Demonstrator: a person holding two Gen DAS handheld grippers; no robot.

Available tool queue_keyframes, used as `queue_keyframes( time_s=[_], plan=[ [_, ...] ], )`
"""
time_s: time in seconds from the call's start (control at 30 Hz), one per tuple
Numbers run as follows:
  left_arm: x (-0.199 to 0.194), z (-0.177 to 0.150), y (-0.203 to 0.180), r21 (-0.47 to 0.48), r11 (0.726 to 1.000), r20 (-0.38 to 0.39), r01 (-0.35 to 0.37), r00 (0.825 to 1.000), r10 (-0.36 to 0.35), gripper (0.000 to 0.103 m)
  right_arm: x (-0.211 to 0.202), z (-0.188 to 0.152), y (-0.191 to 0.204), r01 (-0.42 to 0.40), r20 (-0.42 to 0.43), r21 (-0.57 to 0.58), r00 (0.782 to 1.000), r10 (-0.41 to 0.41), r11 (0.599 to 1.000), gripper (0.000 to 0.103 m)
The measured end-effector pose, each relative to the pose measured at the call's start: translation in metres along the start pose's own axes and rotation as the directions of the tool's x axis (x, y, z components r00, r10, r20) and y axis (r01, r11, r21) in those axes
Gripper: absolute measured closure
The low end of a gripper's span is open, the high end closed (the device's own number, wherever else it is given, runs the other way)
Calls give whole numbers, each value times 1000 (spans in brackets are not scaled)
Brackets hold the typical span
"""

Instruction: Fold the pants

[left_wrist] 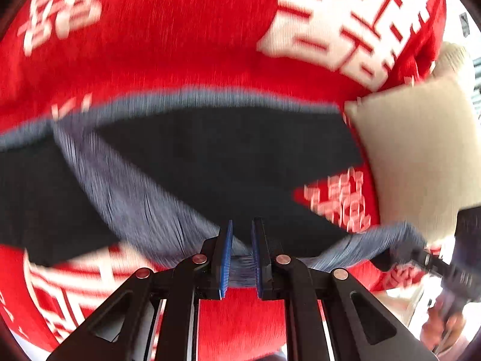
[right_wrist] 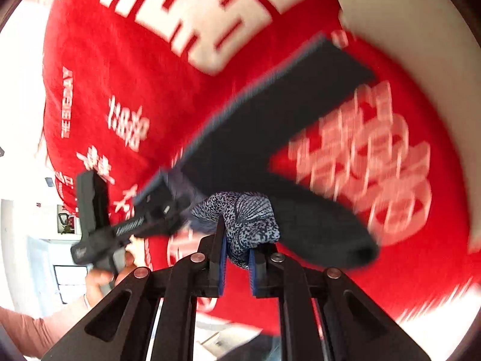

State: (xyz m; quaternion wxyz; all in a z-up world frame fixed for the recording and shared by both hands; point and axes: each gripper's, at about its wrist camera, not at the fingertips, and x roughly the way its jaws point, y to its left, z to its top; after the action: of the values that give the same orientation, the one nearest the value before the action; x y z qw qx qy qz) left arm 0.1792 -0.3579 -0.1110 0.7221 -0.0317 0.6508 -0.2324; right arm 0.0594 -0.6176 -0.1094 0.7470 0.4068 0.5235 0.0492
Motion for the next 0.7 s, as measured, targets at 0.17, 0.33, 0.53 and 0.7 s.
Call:
queue_keyframes(
  time_s=[0.17,0.33,0.53,0.7],
  plan=[
    [-12,41,2,-35,989,117,-143,982,146,88,25,115,-10,56,11,-63,998,-55,996,91],
    [-12,44,27,-99,954,147,-283,944,295,31,75,176,-33,182,-34,-81,982,-185,980,88],
    [8,37,49,-106,906,92,-410,903,419,31,85,187,-28,392,36,-166,920,-391,905,35],
    [34,41,44,-66,879,79,-471,876,476,31,67,169,-17,401,76,-199,916,-394,894,59]
  ],
)
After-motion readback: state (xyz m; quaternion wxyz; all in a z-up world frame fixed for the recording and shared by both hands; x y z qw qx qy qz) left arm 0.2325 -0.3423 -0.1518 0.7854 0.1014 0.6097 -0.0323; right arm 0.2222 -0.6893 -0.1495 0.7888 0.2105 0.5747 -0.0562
